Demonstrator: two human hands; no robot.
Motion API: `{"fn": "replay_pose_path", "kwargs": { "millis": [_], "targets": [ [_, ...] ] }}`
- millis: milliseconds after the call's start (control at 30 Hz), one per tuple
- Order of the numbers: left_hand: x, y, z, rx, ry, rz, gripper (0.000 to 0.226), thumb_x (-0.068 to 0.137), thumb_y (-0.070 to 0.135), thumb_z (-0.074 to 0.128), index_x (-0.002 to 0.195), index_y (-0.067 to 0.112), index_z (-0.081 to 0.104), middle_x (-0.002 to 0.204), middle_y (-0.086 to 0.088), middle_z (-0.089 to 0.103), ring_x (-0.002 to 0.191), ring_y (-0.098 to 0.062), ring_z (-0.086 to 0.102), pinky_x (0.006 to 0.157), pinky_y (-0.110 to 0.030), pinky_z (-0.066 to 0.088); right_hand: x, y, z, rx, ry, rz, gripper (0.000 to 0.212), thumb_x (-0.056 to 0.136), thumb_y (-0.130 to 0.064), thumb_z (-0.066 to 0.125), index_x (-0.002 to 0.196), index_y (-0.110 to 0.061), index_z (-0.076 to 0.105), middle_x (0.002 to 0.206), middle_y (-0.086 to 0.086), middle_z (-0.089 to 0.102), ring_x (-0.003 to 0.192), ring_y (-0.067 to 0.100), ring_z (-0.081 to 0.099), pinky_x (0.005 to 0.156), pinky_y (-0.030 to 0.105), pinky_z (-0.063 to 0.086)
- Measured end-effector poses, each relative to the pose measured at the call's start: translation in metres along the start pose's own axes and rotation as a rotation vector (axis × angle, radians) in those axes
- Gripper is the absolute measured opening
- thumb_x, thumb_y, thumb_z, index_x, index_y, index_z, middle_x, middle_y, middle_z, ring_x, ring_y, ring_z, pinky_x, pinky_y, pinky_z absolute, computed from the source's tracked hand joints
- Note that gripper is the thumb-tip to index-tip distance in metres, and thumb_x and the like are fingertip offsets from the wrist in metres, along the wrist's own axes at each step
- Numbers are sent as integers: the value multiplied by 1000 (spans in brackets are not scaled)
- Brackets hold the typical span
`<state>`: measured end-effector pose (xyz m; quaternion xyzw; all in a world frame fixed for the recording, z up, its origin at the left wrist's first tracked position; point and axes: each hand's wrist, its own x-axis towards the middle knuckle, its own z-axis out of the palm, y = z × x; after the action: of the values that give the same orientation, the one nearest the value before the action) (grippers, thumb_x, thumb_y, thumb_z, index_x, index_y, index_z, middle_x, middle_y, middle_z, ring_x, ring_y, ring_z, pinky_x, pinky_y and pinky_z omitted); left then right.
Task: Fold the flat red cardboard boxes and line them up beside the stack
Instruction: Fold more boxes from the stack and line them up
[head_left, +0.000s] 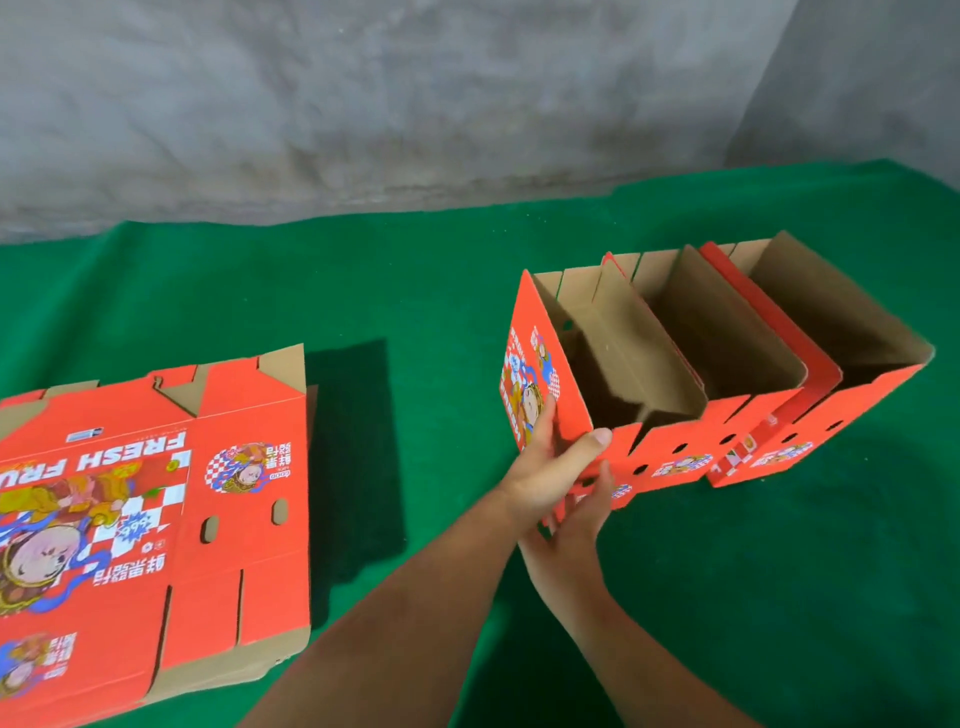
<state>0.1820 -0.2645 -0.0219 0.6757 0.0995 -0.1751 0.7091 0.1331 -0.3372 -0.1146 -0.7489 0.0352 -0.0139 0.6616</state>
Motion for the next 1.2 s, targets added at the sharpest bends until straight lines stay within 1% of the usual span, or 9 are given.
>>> {"fn": "replay_pose_path", "kwargs": {
  "millis": [167, 300, 467, 567, 733, 900, 1000, 1100, 1200],
  "targets": [
    [22, 8, 3, 54, -81, 4, 105, 75, 75, 73, 161, 55, 14, 156, 33, 35, 145, 0, 36, 122, -30, 26, 19, -11, -6, -19, 30, 45, 131, 76, -40, 86, 150, -58, -21, 170, -7, -3, 159, 18, 7, 122, 58, 28],
    [22, 10, -7, 110, -145, 54, 108, 79, 76, 73, 164, 47, 13, 159, 31, 30, 148, 4, 30, 121, -26, 23, 18, -39, 3, 78, 123, 116, 102, 80, -32, 76, 151, -56, 7, 163, -8, 27, 147, 19, 40, 111, 50, 44],
    [-1, 6, -15, -63, -16, -43, 51, 105, 55, 53, 149, 31, 58, 148, 5, 62, 134, -18, 60, 120, -41, 42, 14, -73, 19, 396, 317, 469, 64, 95, -21, 66, 148, -38, 34, 137, -8, 60, 122, 18, 63, 105, 46, 52],
    [-27, -1, -23, -126, 126, 5, 33, 112, 36, 46, 110, 31, 79, 116, 10, 78, 110, 0, 70, 102, -22, 51, 10, -92, 33, 352, 136, 401, 32, 104, -33, 53, 136, -28, 55, 131, -7, 66, 119, 15, 63, 103, 44, 50],
    [-72, -14, -81, -196, 531, 183, 28, 111, 22, 49, 136, 25, 61, 142, 4, 63, 130, 0, 58, 114, -18, 39, -15, -114, 86, 151, -115, 290, 20, 104, -14, 51, 103, -19, 70, 98, -7, 75, 92, 1, 71, 77, 13, 51],
    [-143, -40, -185, 179, 745, 330, 32, 108, 12, 53, 138, 20, 61, 135, 19, 64, 123, 14, 56, 102, -6, 42, -49, -126, 158, -27, -531, 415, 32, 99, -24, 55, 131, -22, 54, 119, 1, 67, 94, 11, 63, 85, 31, 51],
    [-192, -73, -255, 766, 980, 207, 29, 104, 22, 58, 132, 25, 66, 132, 16, 67, 127, -13, 61, 109, -32, 42, -79, -127, 190, -154, -684, 533, 11, 95, -25, 61, 105, -21, 62, 104, 5, 73, 90, 22, 70, 86, 40, 58],
    [-227, -107, -280, 1022, 1012, -262, 53, 106, 43, 46, 159, 36, 40, 170, 6, 30, 156, -34, 20, 124, -59, 14, -104, -115, 209, -187, -705, 584, 8, 97, -26, 61, 92, -21, 64, 100, 4, 74, 92, 23, 71, 86, 39, 57],
    [-231, -123, -268, 1026, 918, -291, 66, 105, 56, 28, 167, 39, 14, 177, 5, 3, 161, -39, -5, 128, -58, 2, -109, -104, 208, -153, -557, 550, 11, 100, -20, 57, 105, -16, 66, 103, 5, 73, 84, 20, 69, 65, 27, 51]
  ]
}}
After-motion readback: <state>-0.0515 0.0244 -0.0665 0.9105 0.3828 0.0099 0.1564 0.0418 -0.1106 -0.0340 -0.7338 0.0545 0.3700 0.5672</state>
